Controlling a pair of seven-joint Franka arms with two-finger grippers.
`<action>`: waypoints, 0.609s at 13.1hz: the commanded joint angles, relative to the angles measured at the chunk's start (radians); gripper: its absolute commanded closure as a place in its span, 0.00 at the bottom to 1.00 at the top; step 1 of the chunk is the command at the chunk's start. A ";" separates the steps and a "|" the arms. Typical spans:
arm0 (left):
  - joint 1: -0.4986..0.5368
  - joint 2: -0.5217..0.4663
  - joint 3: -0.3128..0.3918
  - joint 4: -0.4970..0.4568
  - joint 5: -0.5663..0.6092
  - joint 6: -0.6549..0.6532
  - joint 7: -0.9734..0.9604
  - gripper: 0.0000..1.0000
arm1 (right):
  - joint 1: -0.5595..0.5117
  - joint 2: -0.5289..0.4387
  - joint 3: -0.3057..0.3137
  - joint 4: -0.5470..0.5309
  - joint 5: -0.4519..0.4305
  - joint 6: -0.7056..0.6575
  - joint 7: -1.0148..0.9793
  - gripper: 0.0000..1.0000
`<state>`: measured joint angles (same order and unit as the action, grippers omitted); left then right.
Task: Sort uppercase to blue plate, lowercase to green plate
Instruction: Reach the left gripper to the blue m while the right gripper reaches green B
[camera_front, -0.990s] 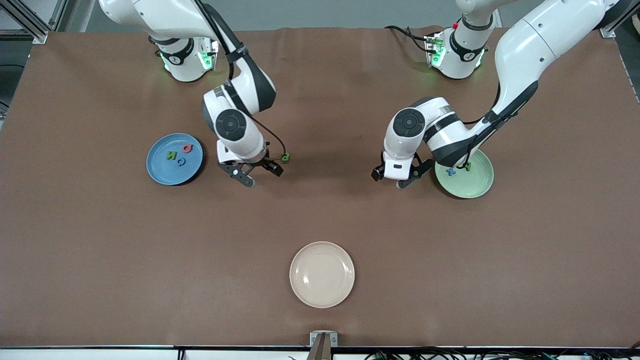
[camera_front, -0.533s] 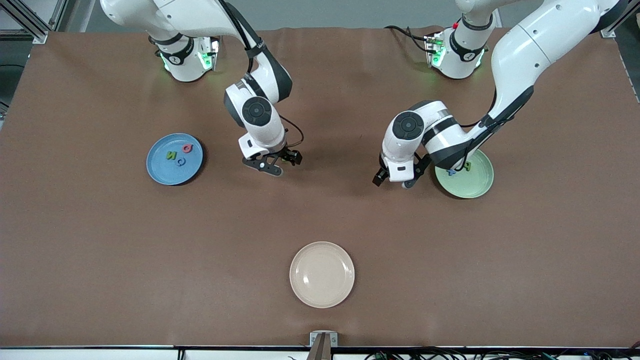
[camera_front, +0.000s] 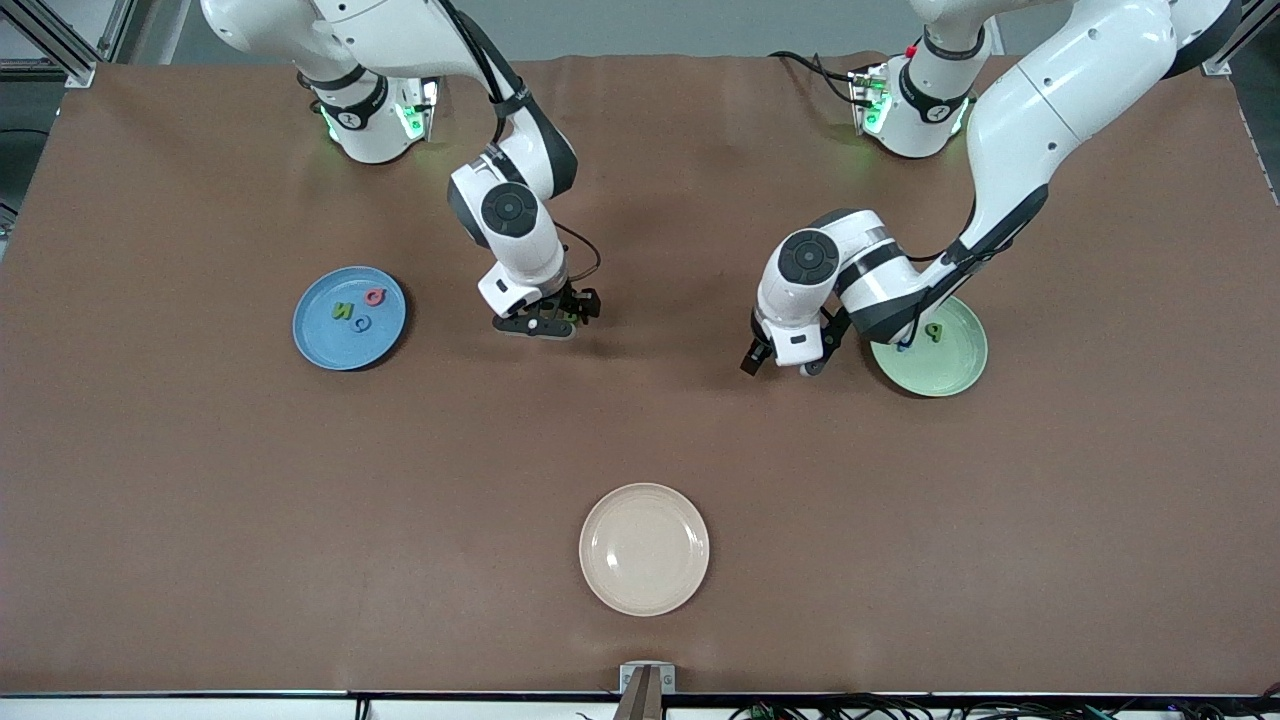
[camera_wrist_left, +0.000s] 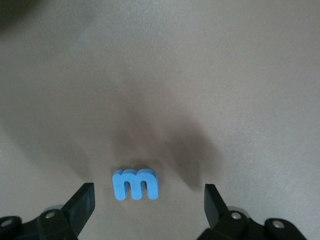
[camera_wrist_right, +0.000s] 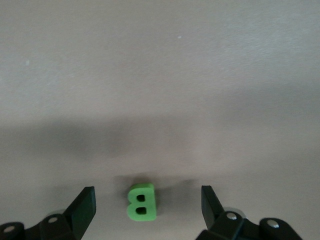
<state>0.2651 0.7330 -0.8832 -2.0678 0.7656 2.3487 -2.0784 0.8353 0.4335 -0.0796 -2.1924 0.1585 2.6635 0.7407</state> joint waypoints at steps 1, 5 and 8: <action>-0.004 -0.004 0.010 -0.021 0.009 0.038 -0.014 0.17 | 0.028 -0.016 -0.009 -0.032 -0.014 0.029 0.000 0.11; -0.004 -0.006 0.024 -0.035 0.012 0.040 -0.012 0.27 | 0.031 -0.010 -0.009 -0.035 -0.014 0.021 0.008 0.28; -0.004 -0.006 0.026 -0.037 0.014 0.047 -0.012 0.36 | 0.036 0.001 -0.009 -0.033 -0.014 0.021 0.013 0.31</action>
<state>0.2647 0.7349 -0.8693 -2.0910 0.7662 2.3759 -2.0784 0.8582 0.4343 -0.0801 -2.2122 0.1585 2.6747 0.7407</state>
